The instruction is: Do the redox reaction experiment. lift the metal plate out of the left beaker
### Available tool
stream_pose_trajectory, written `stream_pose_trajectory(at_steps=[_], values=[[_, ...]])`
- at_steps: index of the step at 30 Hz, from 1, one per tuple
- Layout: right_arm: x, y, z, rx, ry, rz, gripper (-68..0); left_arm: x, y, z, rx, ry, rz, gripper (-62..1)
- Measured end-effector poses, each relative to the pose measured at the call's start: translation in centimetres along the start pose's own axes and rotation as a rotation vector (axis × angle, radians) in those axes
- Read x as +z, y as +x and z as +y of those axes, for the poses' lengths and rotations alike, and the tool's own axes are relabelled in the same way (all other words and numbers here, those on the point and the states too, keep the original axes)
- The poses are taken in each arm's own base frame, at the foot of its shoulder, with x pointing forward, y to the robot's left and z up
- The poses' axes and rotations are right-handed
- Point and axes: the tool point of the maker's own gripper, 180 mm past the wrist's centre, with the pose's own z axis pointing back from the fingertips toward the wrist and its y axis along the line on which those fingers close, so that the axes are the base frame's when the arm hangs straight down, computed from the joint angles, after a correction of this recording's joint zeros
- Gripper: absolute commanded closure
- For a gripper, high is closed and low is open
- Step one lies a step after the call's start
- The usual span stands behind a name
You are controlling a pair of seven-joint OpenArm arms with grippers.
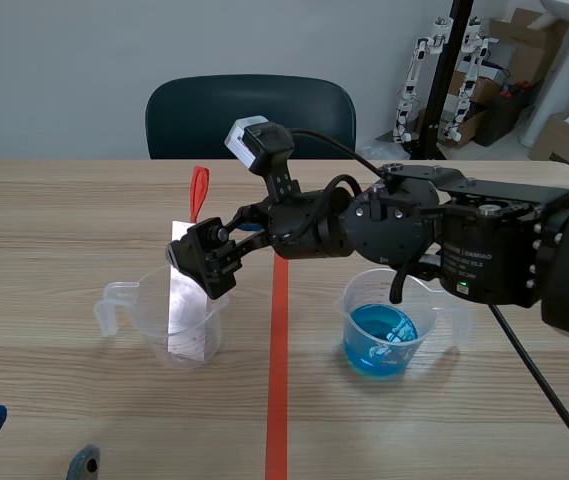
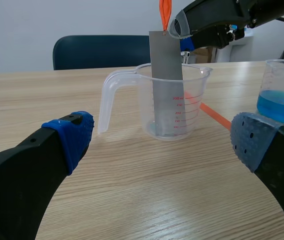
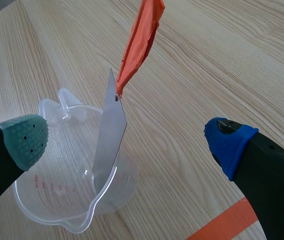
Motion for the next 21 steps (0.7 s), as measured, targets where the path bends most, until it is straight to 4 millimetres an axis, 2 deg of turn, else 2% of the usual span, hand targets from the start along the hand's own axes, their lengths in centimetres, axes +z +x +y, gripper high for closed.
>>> stream_pose_trajectory(at_steps=[5, 10, 17, 21], values=[[-0.3, 0.3, 0.4, -0.002, 0.007, -0.010, -58.9, 0.0, 0.0, 0.0, 0.000, 0.000, 0.001, -57.7], [-0.4, 0.2, 0.5, -0.002, 0.010, -0.006, -48.0, 0.0, 0.0, 0.0, 0.000, 0.000, 0.001, -57.7], [-1.2, 0.5, 1.6, -0.005, 0.034, -0.005, -43.2, 0.0, 0.0, 0.0, 0.000, 0.000, 0.001, -57.7], [-1.2, 0.5, 1.6, -0.006, 0.035, -0.006, -36.0, 0.0, 0.0, 0.0, 0.000, 0.000, 0.001, -57.7]])
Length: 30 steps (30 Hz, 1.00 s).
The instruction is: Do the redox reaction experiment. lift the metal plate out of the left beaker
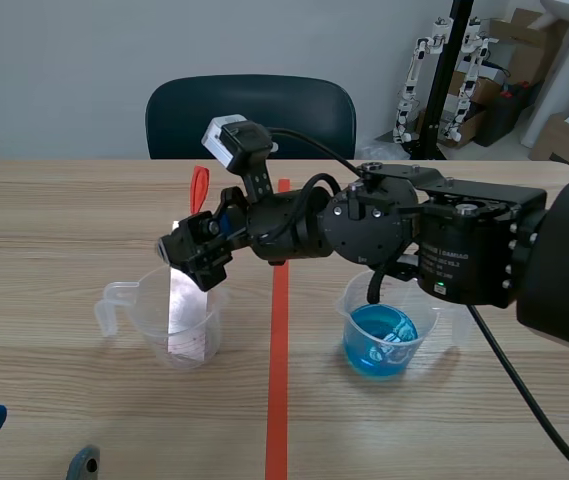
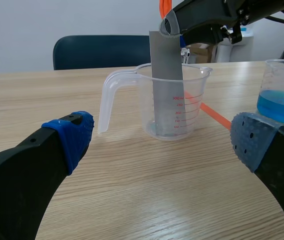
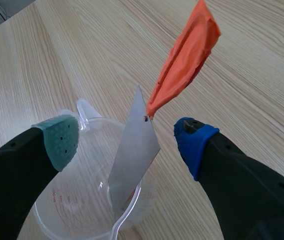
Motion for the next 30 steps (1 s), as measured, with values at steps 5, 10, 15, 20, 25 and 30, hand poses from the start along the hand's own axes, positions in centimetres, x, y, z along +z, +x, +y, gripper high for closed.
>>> stream_pose_trajectory(at_steps=[5, 10, 15, 20, 25, 30], values=[[-0.01, 0.01, -0.07, 0.000, -0.005, 0.000, -33.5, 0.00, 0.00, 0.00, 0.000, 0.000, 0.000, -57.7], [-0.09, 0.04, -0.29, -0.002, -0.020, 0.000, -33.1, 0.00, 0.00, 0.01, 0.000, 0.000, 0.000, -57.7], [-0.23, 0.04, -0.09, -0.003, -0.016, 0.002, -27.5, 0.00, 0.00, 0.01, 0.000, 0.000, 0.000, -57.7], [-0.32, 0.10, 0.02, -0.003, -0.013, 0.001, -17.1, 0.00, 0.00, 0.00, 0.000, 0.000, 0.000, -57.7], [-0.31, 0.05, 0.00, 0.003, -0.014, 0.003, -4.0, -0.01, 0.00, 0.00, 0.000, 0.000, 0.000, -57.7], [-0.38, 0.08, 0.15, 0.014, -0.009, 0.003, -0.6, 0.00, 0.00, 0.00, 0.000, 0.000, 0.000, -57.7]])
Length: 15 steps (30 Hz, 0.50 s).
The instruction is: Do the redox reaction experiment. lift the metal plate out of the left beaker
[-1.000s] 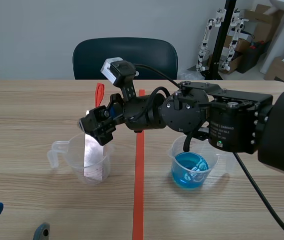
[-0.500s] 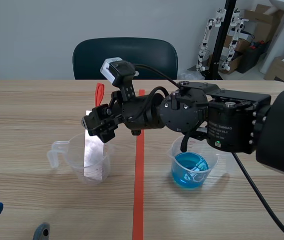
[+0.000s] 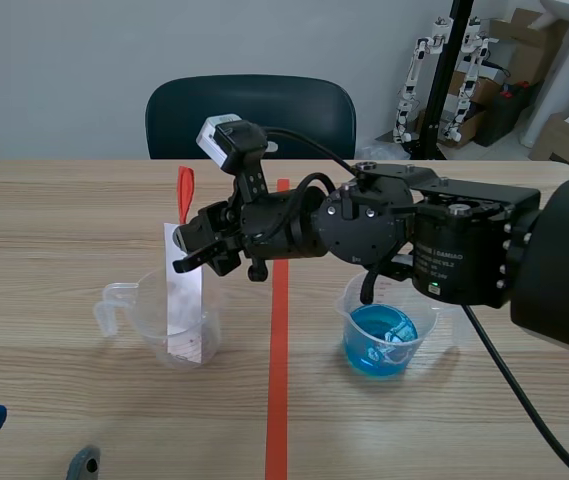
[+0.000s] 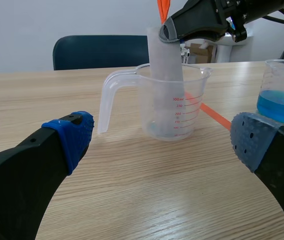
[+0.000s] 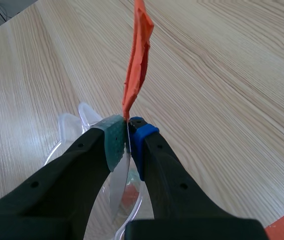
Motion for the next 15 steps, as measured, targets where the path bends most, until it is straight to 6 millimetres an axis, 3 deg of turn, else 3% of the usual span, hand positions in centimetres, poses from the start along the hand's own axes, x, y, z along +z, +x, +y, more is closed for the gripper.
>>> stream_pose_trajectory(at_steps=[15], values=[[0.0, -0.1, 2.0, 0.151, 0.106, 0.008, -0.7, 0.0, 0.0, 0.0, 0.000, 0.000, 0.000, -57.7]])
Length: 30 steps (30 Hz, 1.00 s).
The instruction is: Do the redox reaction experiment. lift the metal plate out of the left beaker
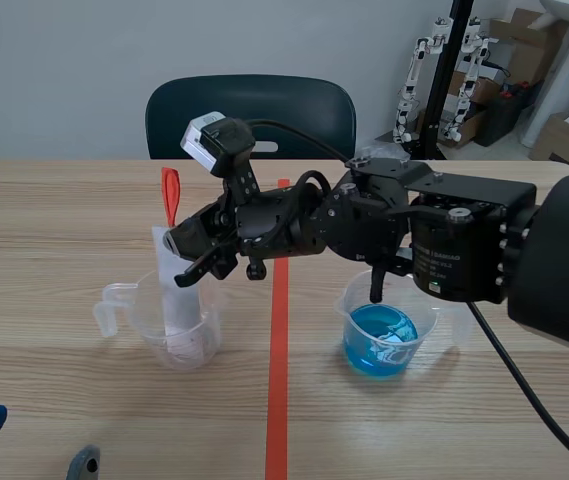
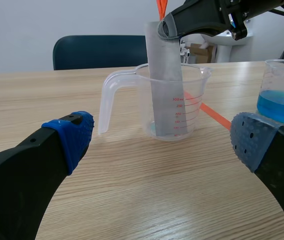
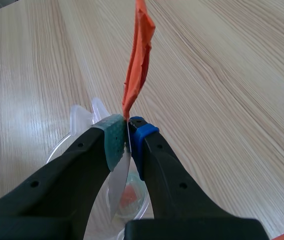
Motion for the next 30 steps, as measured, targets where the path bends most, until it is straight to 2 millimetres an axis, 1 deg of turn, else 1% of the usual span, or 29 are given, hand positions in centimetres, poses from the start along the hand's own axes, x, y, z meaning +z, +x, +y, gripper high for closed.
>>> stream_pose_trajectory(at_steps=[3, 9, 14, 19, 23, 26, 30], values=[[0.0, 0.2, 1.5, 0.044, 0.067, -0.022, -0.7, 0.0, 0.0, 0.0, 0.000, 0.000, 0.000, -57.7], [0.2, 0.2, 3.8, 0.047, 0.164, -0.053, -0.7, 0.0, 0.0, 0.0, 0.000, 0.000, 0.000, -57.7], [0.7, 0.0, 3.7, 0.080, 0.169, -0.058, -0.7, 0.0, 0.0, 0.0, 0.000, 0.000, 0.000, -57.7], [1.1, 0.1, 4.3, 0.124, 0.185, -0.050, -0.6, 0.0, 0.0, 0.0, 0.000, 0.000, 0.000, -57.7], [1.3, 0.7, 5.3, 0.150, 0.209, -0.064, -0.7, 0.0, 0.0, 0.0, 0.000, 0.000, 0.000, -57.7], [1.5, 1.7, 6.0, 0.169, 0.226, -0.089, -0.7, 0.0, 0.0, 0.0, 0.000, 0.000, 0.000, -57.7], [2.3, 3.5, 5.8, 0.196, 0.215, -0.133, -0.7, 0.0, 0.0, 0.0, 0.000, 0.000, 0.000, -57.7]])
